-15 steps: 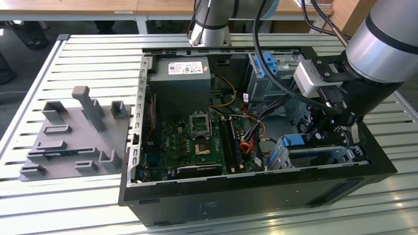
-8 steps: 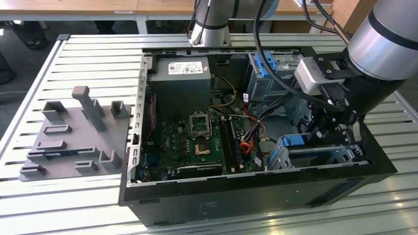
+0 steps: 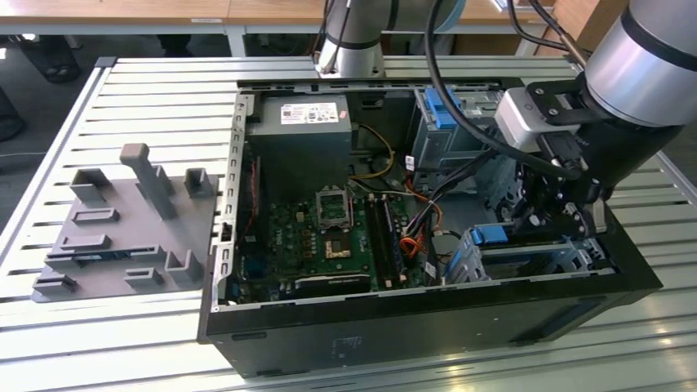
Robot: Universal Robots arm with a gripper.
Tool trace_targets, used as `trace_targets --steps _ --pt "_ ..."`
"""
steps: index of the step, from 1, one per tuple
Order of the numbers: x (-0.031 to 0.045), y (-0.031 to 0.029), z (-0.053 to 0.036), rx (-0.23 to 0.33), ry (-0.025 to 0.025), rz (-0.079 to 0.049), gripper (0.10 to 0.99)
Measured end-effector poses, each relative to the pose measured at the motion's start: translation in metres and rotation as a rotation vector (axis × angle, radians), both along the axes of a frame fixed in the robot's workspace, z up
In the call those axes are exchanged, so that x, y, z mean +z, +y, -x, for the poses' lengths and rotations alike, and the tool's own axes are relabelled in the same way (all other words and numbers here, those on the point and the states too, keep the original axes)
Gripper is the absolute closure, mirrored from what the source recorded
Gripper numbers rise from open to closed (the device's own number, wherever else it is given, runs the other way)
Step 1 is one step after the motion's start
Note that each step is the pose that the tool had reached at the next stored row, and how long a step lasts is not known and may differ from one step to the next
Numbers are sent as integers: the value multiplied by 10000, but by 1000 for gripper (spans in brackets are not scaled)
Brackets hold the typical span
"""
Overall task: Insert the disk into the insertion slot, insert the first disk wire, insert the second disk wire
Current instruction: 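Insert the second disk wire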
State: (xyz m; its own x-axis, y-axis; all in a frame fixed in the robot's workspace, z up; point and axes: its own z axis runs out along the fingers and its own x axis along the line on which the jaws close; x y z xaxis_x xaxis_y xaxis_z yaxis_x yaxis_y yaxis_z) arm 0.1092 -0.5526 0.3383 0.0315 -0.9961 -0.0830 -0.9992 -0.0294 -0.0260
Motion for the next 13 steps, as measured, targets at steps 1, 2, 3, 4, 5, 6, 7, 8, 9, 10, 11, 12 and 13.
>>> trace_targets --steps 1,2,3,4,5,6,7,8,9,10,11,12,13 --pt "7 0 0 0 2 -1 882" --pt "12 0 0 0 4 -2 941" --pt "15 0 -1 0 5 -2 980" --pt "18 0 -1 0 7 -3 980" --pt "21 0 -1 0 7 -1 980" --pt "22 0 -1 0 8 -2 980" --pt "25 0 -2 0 9 0 980" --pt "27 0 -2 0 10 0 980" --pt "30 0 -2 0 10 1 980" --pt "34 0 -2 0 11 2 980" --pt "38 0 -1 0 13 2 980" --pt "41 0 -2 -1 14 0 980" --pt "43 0 -2 0 15 -1 980"
